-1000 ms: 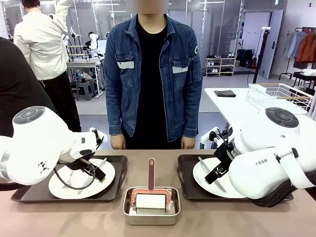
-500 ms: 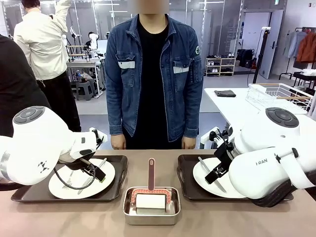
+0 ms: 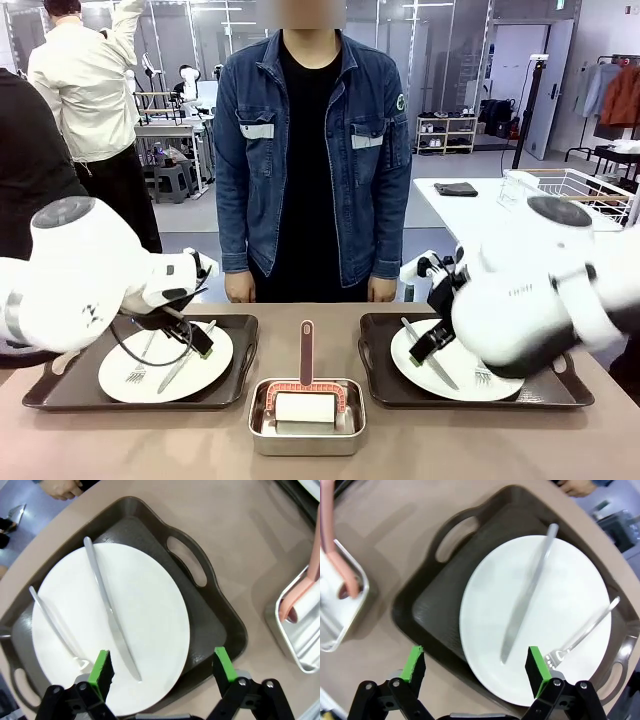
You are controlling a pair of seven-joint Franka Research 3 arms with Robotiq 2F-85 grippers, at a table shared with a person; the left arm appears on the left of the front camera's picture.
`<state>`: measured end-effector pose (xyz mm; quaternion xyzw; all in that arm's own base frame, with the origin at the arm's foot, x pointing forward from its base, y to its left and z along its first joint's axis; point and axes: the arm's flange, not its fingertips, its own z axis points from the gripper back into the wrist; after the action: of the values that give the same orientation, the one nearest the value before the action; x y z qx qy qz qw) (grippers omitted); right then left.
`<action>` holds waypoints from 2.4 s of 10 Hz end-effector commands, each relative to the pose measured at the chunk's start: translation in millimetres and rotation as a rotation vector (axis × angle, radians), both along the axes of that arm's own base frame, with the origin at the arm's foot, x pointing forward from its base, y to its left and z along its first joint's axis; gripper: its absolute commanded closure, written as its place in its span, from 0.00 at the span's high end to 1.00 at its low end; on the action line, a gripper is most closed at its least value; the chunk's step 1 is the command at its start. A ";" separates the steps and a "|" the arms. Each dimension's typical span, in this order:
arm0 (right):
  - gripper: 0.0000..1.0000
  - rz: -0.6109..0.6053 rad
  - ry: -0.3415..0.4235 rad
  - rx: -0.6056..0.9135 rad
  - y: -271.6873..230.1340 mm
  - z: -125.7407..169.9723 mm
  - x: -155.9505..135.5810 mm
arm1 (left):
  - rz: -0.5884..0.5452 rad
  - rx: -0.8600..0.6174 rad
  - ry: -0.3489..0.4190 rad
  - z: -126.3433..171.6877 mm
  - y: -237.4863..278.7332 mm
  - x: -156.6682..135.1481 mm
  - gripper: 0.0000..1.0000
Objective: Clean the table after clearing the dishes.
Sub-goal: When the left (or right) Handle tray is removed, use the left hand (or right hand) to clean the left (or right) side of the table with the Lint Roller.
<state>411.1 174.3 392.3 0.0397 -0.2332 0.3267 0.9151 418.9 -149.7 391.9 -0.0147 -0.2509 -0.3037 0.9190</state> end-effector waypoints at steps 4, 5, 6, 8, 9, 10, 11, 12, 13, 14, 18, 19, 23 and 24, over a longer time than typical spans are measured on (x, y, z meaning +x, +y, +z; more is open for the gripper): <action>1.00 0.004 0.466 0.290 -33.9 48.9 54.1 | -0.092 -0.480 0.334 50.3 63.0 17.2 1.00; 1.00 -0.011 0.598 0.356 -45.4 48.8 58.9 | -0.132 -0.649 0.406 52.2 81.6 13.3 1.00; 1.00 -0.007 0.737 0.489 -59.0 47.6 62.5 | -0.171 -0.806 0.464 45.8 103.6 7.2 1.00; 1.00 -0.040 0.899 0.735 -91.8 44.3 69.1 | -0.137 -1.112 0.509 22.4 151.5 -1.1 1.00; 1.00 -0.048 0.940 0.853 -108.6 47.7 68.4 | -0.103 -1.188 0.488 14.1 173.2 -6.5 1.00; 1.00 -0.053 0.941 0.935 -127.8 52.5 65.2 | -0.058 -1.245 0.464 8.1 199.9 -12.9 1.00; 1.00 -0.054 0.893 1.021 -149.4 59.8 60.6 | -0.008 -1.313 0.432 8.0 224.7 -19.6 1.00; 1.00 -0.095 0.835 1.104 -183.6 69.0 58.9 | 0.028 -1.315 0.393 14.7 250.2 -25.9 1.00; 1.00 -0.171 0.763 1.202 -215.6 72.4 59.7 | 0.084 -1.340 0.339 21.7 265.3 -28.6 1.00; 1.00 -0.234 0.671 1.300 -248.8 72.9 57.7 | 0.143 -1.332 0.310 27.2 277.3 -31.5 1.00; 1.00 -0.435 0.526 1.365 -362.1 62.9 39.3 | 0.267 -1.312 0.196 65.4 334.5 -66.3 1.00; 1.00 -0.464 0.522 1.350 -374.2 58.0 36.6 | 0.295 -1.303 0.179 72.1 338.8 -69.8 1.00; 1.00 -0.456 0.539 1.387 -379.6 64.5 34.6 | 0.246 -1.328 0.191 64.5 342.1 -65.2 1.00; 1.00 -0.456 0.539 1.387 -379.6 64.5 34.6 | 0.246 -1.328 0.191 64.5 342.1 -65.2 1.00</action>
<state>447.1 -208.3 451.5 0.6300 -0.1557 -0.1150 0.7521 354.5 191.7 455.4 -0.5701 -0.2990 0.0306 0.7646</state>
